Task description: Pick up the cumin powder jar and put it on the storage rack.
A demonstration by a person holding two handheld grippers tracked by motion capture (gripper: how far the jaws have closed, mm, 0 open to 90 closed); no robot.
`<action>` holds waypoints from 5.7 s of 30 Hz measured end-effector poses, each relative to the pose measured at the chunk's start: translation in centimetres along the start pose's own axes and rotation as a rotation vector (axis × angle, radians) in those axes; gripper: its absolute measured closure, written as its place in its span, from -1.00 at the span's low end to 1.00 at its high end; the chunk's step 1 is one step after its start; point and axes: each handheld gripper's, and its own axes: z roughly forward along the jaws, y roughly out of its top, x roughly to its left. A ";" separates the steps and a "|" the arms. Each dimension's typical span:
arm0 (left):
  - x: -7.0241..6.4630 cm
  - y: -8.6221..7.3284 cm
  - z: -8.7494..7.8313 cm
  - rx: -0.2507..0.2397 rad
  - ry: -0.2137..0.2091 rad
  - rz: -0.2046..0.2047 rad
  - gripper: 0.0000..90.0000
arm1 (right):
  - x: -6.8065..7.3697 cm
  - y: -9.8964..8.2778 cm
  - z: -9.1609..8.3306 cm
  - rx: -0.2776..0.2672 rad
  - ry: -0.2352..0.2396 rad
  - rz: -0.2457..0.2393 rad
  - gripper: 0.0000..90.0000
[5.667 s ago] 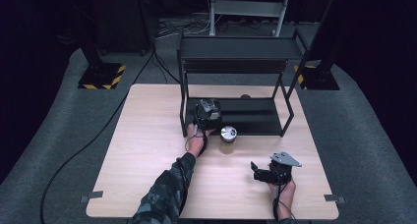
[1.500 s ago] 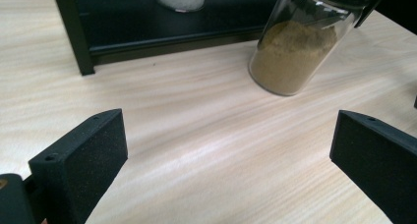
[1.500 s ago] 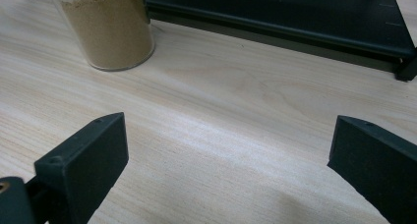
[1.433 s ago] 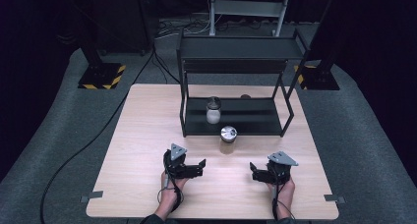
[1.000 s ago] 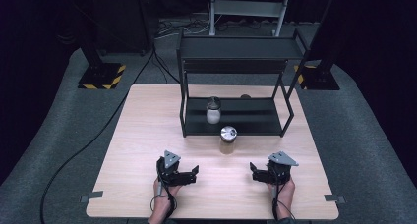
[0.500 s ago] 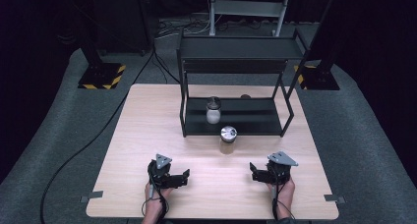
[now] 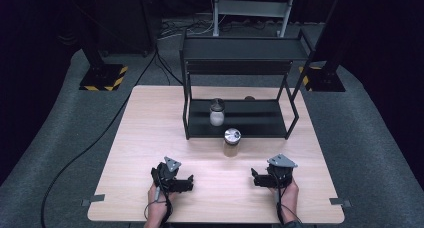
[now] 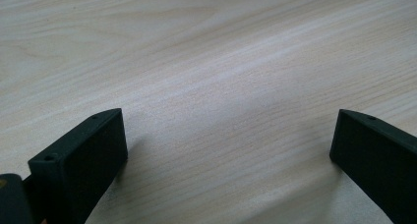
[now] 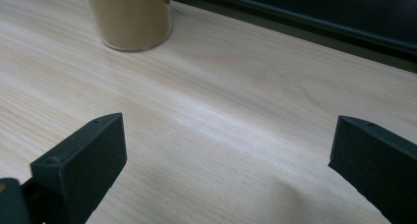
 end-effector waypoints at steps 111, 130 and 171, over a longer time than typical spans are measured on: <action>-0.1 -0.2 -0.1 -0.008 -0.003 0.007 -0.95 | 0.4 12.8 7.3 0.033 0.147 -0.154 -0.33; -0.1 -0.2 -0.1 -0.006 -0.004 0.016 -0.95 | -0.4 14.0 7.6 0.024 0.132 -0.144 -0.33; -0.1 -0.2 -0.1 -0.008 -0.008 0.014 -0.94 | -1.4 16.0 9.2 0.039 0.108 -0.136 -0.33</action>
